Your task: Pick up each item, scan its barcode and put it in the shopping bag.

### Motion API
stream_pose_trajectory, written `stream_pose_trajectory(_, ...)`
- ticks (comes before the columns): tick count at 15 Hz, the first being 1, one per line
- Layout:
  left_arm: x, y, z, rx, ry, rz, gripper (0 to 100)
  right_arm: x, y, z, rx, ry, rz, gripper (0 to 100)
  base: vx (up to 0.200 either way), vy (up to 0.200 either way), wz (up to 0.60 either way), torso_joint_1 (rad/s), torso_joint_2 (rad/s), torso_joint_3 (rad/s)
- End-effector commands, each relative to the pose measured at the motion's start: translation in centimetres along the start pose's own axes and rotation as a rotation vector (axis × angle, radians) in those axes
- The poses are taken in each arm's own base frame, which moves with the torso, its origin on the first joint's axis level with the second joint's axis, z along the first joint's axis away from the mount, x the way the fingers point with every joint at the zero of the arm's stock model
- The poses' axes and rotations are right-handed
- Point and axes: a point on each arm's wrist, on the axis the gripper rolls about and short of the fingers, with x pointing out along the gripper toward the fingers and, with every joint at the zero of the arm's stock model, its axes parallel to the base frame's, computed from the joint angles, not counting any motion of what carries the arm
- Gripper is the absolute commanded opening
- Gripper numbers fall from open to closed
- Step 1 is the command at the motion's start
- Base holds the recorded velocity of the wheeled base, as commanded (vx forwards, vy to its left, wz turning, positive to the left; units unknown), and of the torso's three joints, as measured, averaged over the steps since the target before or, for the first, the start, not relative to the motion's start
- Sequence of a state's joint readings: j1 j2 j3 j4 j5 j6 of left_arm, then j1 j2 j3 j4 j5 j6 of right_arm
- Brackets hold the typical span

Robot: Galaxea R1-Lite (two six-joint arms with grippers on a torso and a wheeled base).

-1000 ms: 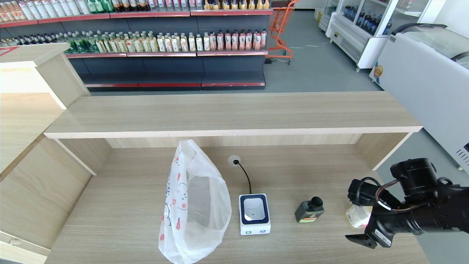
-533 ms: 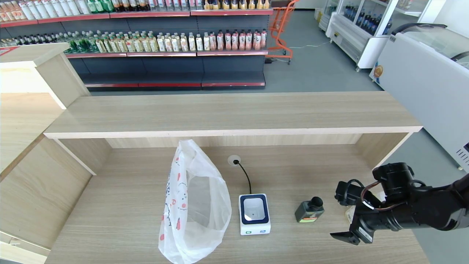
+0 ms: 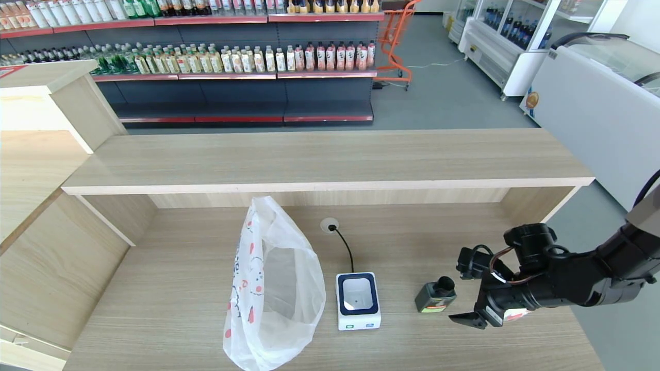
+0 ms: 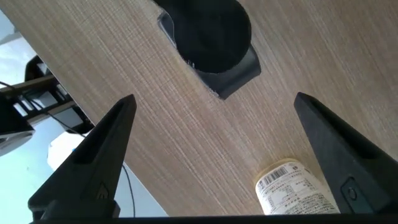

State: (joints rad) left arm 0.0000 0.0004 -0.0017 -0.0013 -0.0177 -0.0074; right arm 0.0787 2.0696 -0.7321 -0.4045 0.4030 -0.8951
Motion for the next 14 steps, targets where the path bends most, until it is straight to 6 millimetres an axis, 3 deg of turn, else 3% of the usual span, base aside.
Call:
stream_pose_trajectory(1,0.0,0.0,0.0,0.000,-0.001,-0.001,100,0.9,-0.1,-0.2,0.002,0.003,0.019,100,0.000,0.000,0.00,0.000,0.00,0.000)
stream_pose_trajectory(12,0.0,0.0,0.0,0.000,-0.001,-0.001,100,6.0,0.6,1.8,-0.091,-0.070,0.067,100,0.000,0.000,0.00,0.000,0.00,0.000)
stream_pose_trajectory(13,0.0,0.0,0.0,0.000,-0.001,-0.001,100,6.4,0.6,1.7,-0.096,-0.072,0.063,0,0.000,0.000,0.00,0.000,0.00,0.000)
stream_pose_trajectory(14,0.0,0.0,0.0,0.000,-0.001,-0.001,100,6.7,0.6,1.9,-0.105,-0.077,0.062,0,0.000,0.000,0.00,0.000,0.00,0.000)
